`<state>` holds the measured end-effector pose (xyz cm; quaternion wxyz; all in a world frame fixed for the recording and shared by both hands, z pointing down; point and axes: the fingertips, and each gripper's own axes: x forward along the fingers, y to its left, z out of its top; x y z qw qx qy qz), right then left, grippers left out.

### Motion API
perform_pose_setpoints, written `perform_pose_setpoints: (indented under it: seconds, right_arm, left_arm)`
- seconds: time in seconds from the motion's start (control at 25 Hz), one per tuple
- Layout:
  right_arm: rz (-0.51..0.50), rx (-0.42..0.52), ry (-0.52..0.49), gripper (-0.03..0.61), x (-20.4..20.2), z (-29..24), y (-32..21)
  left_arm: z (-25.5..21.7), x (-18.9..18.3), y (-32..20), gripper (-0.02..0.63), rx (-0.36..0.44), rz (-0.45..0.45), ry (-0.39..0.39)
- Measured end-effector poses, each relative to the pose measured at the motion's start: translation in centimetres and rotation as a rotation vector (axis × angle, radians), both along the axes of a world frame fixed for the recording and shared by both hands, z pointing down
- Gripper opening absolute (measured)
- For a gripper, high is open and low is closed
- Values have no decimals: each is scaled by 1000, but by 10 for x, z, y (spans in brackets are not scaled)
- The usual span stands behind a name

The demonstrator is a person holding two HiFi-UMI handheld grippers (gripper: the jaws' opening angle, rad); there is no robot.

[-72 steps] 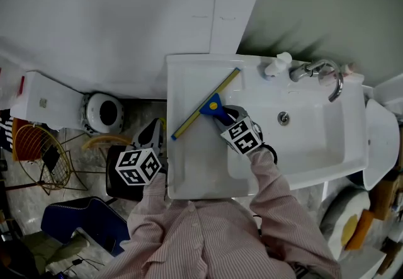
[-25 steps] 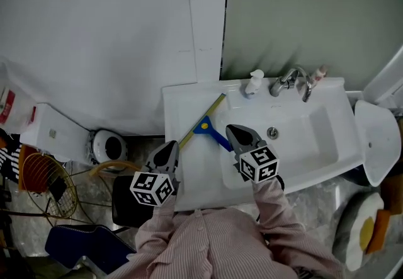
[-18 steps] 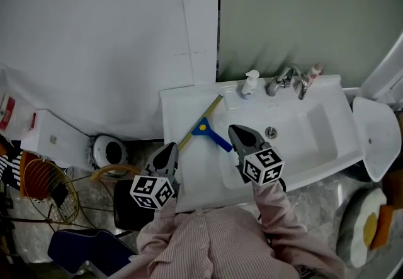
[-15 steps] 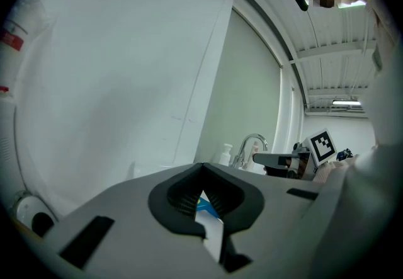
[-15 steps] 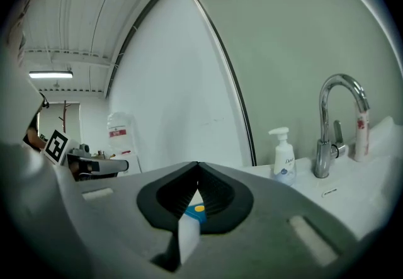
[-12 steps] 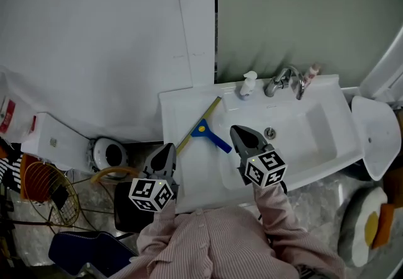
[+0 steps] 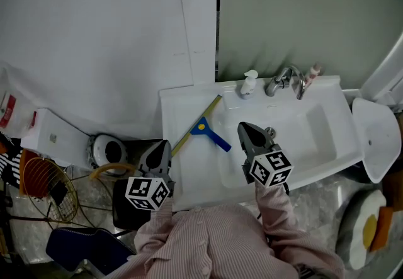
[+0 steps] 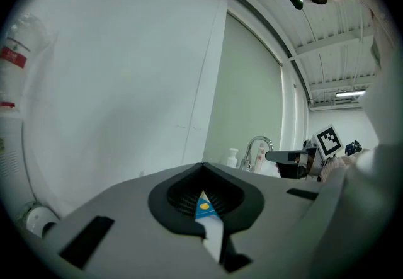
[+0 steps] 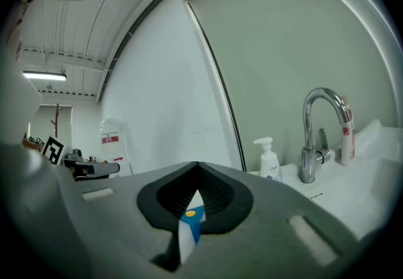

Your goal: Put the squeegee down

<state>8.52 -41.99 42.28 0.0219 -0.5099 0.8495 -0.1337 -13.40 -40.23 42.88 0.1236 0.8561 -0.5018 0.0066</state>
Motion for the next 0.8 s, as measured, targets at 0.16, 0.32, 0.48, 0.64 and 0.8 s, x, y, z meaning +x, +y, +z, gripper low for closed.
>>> perform_pose_setpoints:
  seconds: [0.16, 0.32, 0.48, 0.64, 0.8]
  right_arm:
    - [12, 7, 5, 6, 5, -1, -2]
    - [22, 8, 4, 5, 9, -1, -3]
    - [30, 7, 17, 5, 11, 1, -4]
    - [39, 7, 25, 5, 13, 3, -5]
    - [44, 2, 25, 5, 15, 4, -4]
  left_arm:
    - [-2, -5, -1, -2, 4, -20, -2]
    - [-3, -10, -3, -3, 4, -35, -4]
    - [-1, -11, -4, -2, -1, -41, -5]
    - [2, -10, -5, -3, -6, -37, -6]
    - [4, -9, -5, -3, -13, -36, -10]
